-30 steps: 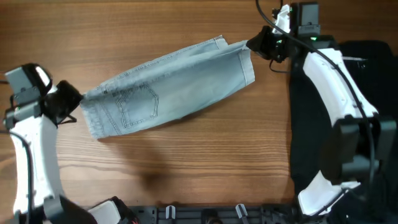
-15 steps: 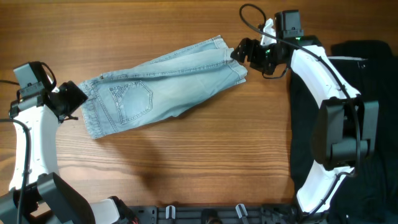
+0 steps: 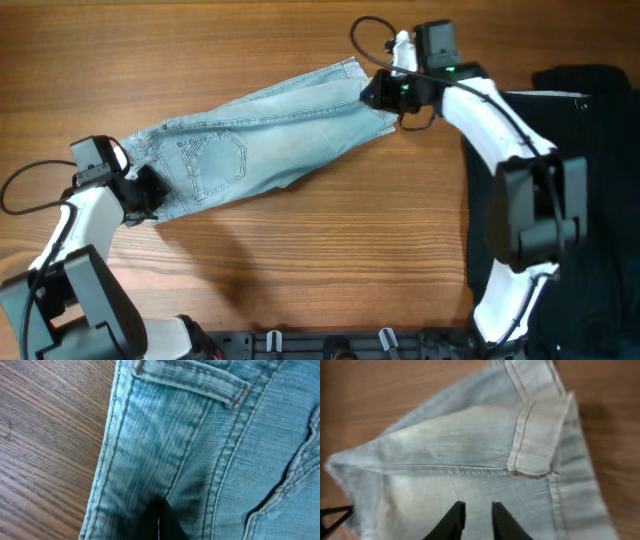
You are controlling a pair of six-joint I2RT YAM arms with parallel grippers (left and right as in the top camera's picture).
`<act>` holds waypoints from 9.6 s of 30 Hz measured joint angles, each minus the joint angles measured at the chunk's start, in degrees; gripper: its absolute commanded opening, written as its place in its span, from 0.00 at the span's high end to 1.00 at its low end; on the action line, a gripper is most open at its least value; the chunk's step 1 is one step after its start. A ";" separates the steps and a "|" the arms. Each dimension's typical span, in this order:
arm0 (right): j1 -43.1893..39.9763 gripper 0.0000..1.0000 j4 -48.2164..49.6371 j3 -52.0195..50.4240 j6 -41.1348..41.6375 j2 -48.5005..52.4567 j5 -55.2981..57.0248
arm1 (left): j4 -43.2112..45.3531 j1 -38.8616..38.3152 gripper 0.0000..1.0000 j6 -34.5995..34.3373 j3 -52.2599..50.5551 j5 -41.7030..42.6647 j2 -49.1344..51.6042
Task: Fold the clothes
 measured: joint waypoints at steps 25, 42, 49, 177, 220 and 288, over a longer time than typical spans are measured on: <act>-2.08 0.86 27.17 -0.90 12.66 4.66 -3.69 | -9.66 -0.70 0.74 -1.51 3.28 -4.52 -4.02; -0.55 0.95 -16.90 -12.41 6.16 -2.23 14.12 | -6.43 -12.68 0.79 8.94 3.30 7.10 -1.11; -0.87 0.96 -15.21 -10.62 -7.43 -6.47 2.93 | -2.78 -12.92 0.96 9.46 3.30 5.31 -0.07; 7.08 0.91 -11.85 -10.21 -20.46 1.07 -1.18 | -30.51 -42.51 0.96 -18.38 46.84 -2.34 17.92; 6.78 0.73 -26.36 0.02 -15.10 -4.17 4.59 | -20.11 -34.49 0.93 -9.79 22.97 -2.58 17.90; 14.36 0.84 -13.79 -1.70 -5.09 4.79 -4.57 | 24.76 -24.76 0.23 -43.45 -17.53 15.28 -7.89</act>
